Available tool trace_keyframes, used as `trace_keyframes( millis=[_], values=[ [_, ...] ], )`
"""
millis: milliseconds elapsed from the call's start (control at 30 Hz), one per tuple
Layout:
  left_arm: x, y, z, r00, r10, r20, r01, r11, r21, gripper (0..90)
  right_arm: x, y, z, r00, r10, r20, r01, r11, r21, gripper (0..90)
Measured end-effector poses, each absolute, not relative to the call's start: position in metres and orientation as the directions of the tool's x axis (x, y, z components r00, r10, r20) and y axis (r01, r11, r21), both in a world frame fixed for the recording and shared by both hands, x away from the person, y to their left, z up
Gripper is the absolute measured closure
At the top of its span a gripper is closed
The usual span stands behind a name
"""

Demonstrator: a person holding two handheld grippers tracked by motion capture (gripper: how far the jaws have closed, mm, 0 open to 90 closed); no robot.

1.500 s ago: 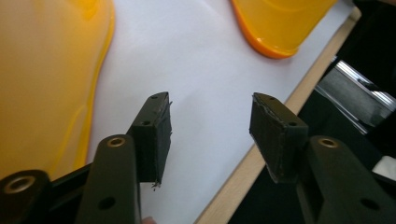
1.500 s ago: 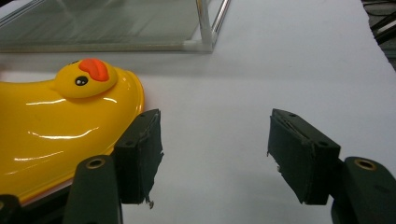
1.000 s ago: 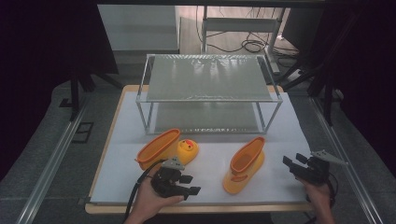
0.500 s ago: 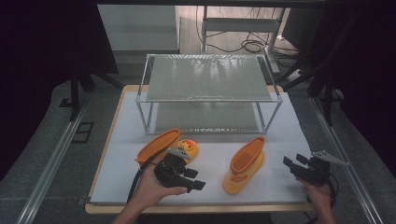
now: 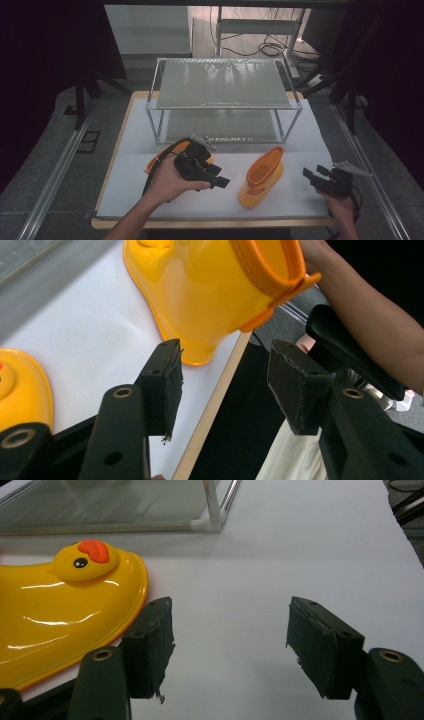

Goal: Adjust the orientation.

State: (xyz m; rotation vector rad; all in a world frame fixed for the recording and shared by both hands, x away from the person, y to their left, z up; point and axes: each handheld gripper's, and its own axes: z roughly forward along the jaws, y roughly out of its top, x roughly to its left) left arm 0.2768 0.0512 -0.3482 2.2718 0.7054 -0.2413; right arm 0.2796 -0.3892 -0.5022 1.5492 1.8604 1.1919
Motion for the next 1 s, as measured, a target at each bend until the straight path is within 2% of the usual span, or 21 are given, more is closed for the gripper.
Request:
trace_keyframes(
  millis=[500,700,1000],
  values=[
    [0.295,0.031,-0.328,0.834,0.406,-0.373,0.551,-0.586,0.594,48.1,0.28,-0.389,-0.503,-0.278,0.942,0.187,0.571,0.005,0.821,34.5],
    [0.303,0.005,-0.314,0.847,0.389,-0.362,0.531,-0.618,0.579,48.0,0.28,-0.388,-0.503,-0.28,0.941,0.19,0.57,0.004,0.821,34.5],
    [0.315,-0.022,-0.315,0.847,0.386,-0.366,0.531,-0.653,0.539,48.0,0.28,-0.39,-0.503,-0.281,0.941,0.188,0.569,0.006,0.822,34.5]
  ],
)
